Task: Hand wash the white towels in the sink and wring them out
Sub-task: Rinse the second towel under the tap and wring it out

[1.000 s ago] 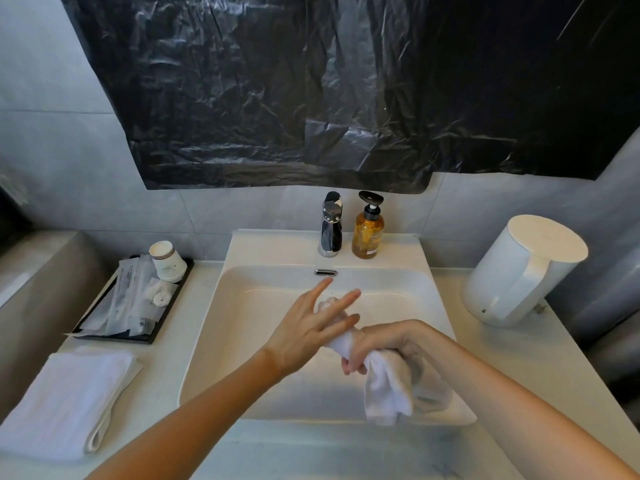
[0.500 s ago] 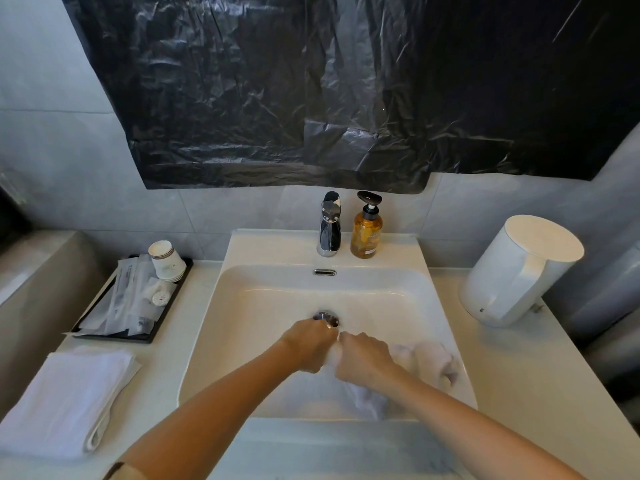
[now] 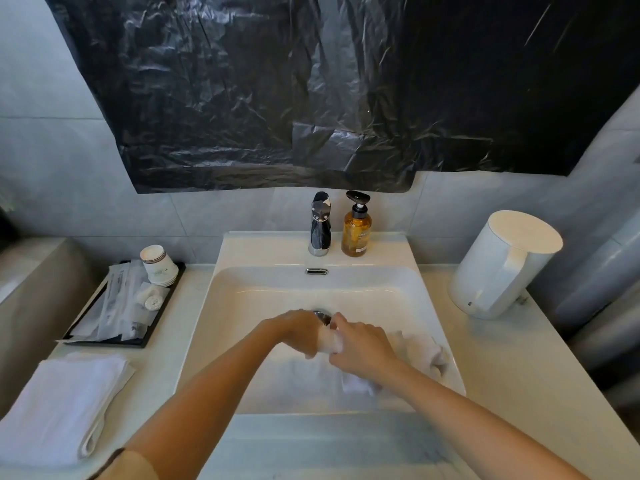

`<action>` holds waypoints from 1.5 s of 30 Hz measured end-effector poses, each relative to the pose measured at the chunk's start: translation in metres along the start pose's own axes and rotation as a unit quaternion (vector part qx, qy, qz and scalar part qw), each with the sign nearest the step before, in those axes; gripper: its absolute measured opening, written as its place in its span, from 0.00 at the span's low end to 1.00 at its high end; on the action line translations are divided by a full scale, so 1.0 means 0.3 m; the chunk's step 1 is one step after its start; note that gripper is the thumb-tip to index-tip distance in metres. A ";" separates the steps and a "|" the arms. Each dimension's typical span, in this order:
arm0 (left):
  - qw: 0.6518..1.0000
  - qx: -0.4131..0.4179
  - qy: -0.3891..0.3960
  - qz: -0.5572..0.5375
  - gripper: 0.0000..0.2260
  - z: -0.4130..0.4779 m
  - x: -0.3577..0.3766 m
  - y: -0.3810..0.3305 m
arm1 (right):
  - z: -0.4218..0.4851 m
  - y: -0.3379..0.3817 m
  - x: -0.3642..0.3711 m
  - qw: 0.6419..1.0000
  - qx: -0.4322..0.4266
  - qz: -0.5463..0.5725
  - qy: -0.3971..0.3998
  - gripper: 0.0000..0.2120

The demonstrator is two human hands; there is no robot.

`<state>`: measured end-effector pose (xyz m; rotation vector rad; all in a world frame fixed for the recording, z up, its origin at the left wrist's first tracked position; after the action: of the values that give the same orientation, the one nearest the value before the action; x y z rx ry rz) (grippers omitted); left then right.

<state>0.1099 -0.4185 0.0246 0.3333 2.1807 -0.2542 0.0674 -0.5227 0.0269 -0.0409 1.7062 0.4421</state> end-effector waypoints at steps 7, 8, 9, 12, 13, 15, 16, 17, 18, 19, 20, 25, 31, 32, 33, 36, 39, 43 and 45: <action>0.994 -0.002 -0.060 -0.091 0.06 -0.032 -0.089 0.051 | -0.090 -0.144 0.028 0.960 0.150 0.218 0.093 0.30; 0.994 0.004 -0.067 -0.086 0.07 -0.039 -0.097 0.051 | -0.123 -0.202 0.100 0.945 0.172 0.262 0.097 0.22; 0.994 0.000 -0.078 -0.076 0.11 -0.040 -0.098 0.057 | -0.135 -0.250 0.124 0.902 0.260 0.323 0.117 0.13; 0.980 0.001 -0.186 -0.069 0.18 -0.058 -0.113 0.065 | -0.071 -0.197 0.120 0.877 0.253 0.393 0.106 0.07; 0.959 0.025 -0.277 -0.057 0.21 -0.079 -0.128 0.061 | -0.072 -0.201 0.069 0.882 0.297 0.352 0.102 0.10; 0.893 0.072 -0.444 0.031 0.29 -0.142 -0.137 0.035 | -0.074 -0.177 -0.002 0.853 0.327 0.395 0.093 0.11; 0.861 0.094 -0.494 0.078 0.33 -0.168 -0.129 0.016 | -0.042 -0.156 -0.021 0.845 0.270 0.454 0.083 0.12; 0.843 0.116 -0.511 0.122 0.38 -0.183 -0.114 -0.004 | -0.039 -0.145 -0.054 0.841 0.207 0.495 0.072 0.13; 0.827 0.137 -0.521 0.163 0.43 -0.191 -0.098 -0.022 | -0.042 -0.133 -0.081 0.821 0.170 0.539 0.077 0.15; 0.818 0.147 -0.522 0.194 0.48 -0.192 -0.085 -0.036 | -0.064 -0.135 -0.094 0.803 0.140 0.572 0.096 0.18; 0.813 0.144 -0.524 0.212 0.51 -0.190 -0.078 -0.047 | -0.043 -0.115 -0.100 0.786 0.120 0.597 0.107 0.21; 0.786 0.181 -0.563 0.177 0.38 -0.194 -0.138 -0.119 | -0.053 -0.035 -0.105 0.776 0.052 0.588 0.222 0.22; 0.876 0.201 -0.373 0.231 0.15 -0.146 -0.230 -0.166 | -0.040 -0.034 -0.135 0.853 0.070 0.466 0.224 0.08; 0.905 0.156 -0.319 0.234 0.13 -0.122 -0.215 -0.159 | -0.024 -0.040 -0.129 0.880 0.066 0.423 0.207 0.06; 0.921 0.125 -0.291 0.226 0.12 -0.104 -0.199 -0.155 | -0.006 -0.050 -0.112 0.902 0.073 0.383 0.184 0.06; 0.943 0.079 -0.237 0.218 0.11 -0.063 -0.135 -0.151 | 0.026 -0.077 -0.061 0.965 0.127 0.196 0.117 0.10; 0.951 0.069 -0.183 0.241 0.11 -0.034 -0.080 -0.157 | 0.016 -0.052 -0.024 0.987 0.129 0.078 0.059 0.17; 0.975 0.036 -0.078 0.206 0.12 0.018 -0.033 -0.132 | 0.012 -0.025 0.006 0.997 0.070 -0.032 -0.019 0.22; 0.982 0.023 -0.040 0.184 0.15 0.024 -0.030 -0.119 | 0.014 -0.019 0.015 0.997 0.048 -0.053 -0.032 0.24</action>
<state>0.1086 -0.4556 0.0299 0.7289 1.9910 -0.1079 0.0719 -0.5258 0.0208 -0.0465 1.6518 0.2788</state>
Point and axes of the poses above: each hand's wrist, its own z-axis towards the middle knuckle, its own x-axis out of the palm, y = z × x, the point moved 6 cm from there along z, towards the middle knuckle, and after that the axes turned 10 degrees about -x, right-handed, at the moved point
